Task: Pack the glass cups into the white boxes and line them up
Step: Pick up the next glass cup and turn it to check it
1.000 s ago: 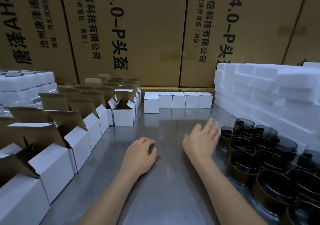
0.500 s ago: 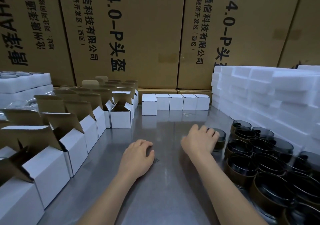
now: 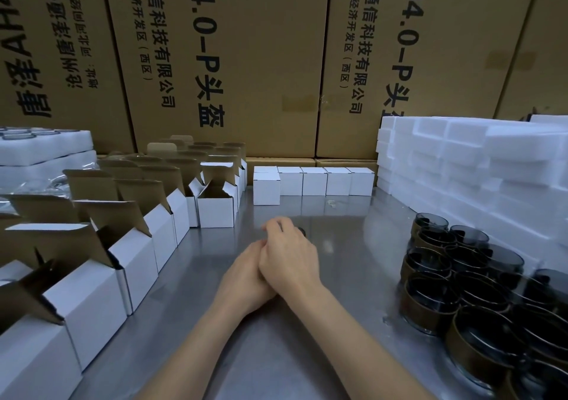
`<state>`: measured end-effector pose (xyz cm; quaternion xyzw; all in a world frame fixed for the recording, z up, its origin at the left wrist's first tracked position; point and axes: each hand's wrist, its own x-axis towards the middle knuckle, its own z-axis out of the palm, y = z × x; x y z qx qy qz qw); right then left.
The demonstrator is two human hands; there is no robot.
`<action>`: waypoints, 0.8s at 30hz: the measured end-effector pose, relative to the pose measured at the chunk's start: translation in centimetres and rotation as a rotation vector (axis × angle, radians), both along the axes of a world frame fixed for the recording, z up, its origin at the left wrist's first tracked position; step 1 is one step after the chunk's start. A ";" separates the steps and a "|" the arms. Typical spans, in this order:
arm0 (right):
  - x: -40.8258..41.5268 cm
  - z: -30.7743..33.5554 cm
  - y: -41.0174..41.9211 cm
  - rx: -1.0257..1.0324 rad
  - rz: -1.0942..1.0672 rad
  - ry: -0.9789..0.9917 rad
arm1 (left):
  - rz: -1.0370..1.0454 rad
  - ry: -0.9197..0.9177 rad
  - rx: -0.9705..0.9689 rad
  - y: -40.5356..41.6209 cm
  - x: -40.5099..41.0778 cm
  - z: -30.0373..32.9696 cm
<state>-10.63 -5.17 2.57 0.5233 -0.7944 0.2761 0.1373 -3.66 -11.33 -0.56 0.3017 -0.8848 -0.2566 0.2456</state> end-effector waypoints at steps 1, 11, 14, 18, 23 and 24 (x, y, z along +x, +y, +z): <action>0.2 0.1 0.0 -0.055 0.046 -0.042 | 0.004 0.019 -0.001 0.0 0.0 0.1; -3.0 -1.5 0.2 -0.213 0.087 -0.747 | 0.006 0.195 0.167 0.1 0.6 -0.4; -3.6 -2.2 0.5 -0.130 0.230 -0.930 | 0.010 0.215 0.197 -0.2 0.7 -0.6; -4.3 -2.7 0.4 -0.169 0.276 -0.914 | 0.007 0.258 0.245 -0.6 0.9 -0.8; -4.4 -3.5 0.3 -0.309 0.281 -0.891 | -0.023 0.299 0.223 -0.8 0.9 -0.8; -4.5 -3.6 0.3 -0.325 0.275 -0.888 | -0.026 0.305 0.211 -0.8 0.8 -0.8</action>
